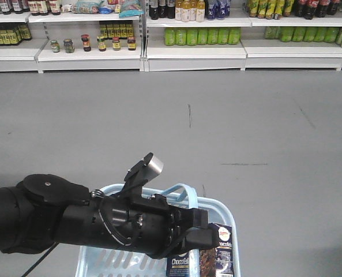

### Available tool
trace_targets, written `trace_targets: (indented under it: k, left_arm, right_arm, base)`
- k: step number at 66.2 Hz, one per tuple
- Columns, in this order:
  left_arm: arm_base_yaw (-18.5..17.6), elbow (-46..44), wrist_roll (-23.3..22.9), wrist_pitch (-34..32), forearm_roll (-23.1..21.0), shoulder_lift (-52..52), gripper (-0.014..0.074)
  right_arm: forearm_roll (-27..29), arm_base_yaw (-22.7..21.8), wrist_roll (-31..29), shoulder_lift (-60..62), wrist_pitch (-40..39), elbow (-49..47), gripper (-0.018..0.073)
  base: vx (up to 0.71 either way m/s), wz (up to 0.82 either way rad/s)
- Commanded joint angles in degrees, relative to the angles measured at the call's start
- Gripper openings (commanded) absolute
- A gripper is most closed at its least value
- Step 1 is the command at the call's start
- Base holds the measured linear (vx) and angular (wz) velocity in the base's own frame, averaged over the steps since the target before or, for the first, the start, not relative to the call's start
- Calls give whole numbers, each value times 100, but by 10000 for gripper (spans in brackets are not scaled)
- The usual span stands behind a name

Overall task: Left arm holds basket, right arm returns cookies
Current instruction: 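Drive forward toward the drink shelves holding the basket in the left gripper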

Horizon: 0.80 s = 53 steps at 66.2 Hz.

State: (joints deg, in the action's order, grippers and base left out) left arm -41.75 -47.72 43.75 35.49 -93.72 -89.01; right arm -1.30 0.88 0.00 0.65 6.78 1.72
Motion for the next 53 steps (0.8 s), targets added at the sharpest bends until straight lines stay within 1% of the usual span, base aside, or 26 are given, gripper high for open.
trace_targets:
  k: [1, 53]
  left_arm:
    - [-20, -164, 15, 250, -269, 268, -6]
    - [-20, -164, 15, 232, -269, 268, -6]
  right_arm:
    - [-28, 7, -51, 59, -438, -6, -9]
    - [-28, 7, -51, 59, -438, -6, -9]
  base:
    - [39, -3]
    - [39, -2]
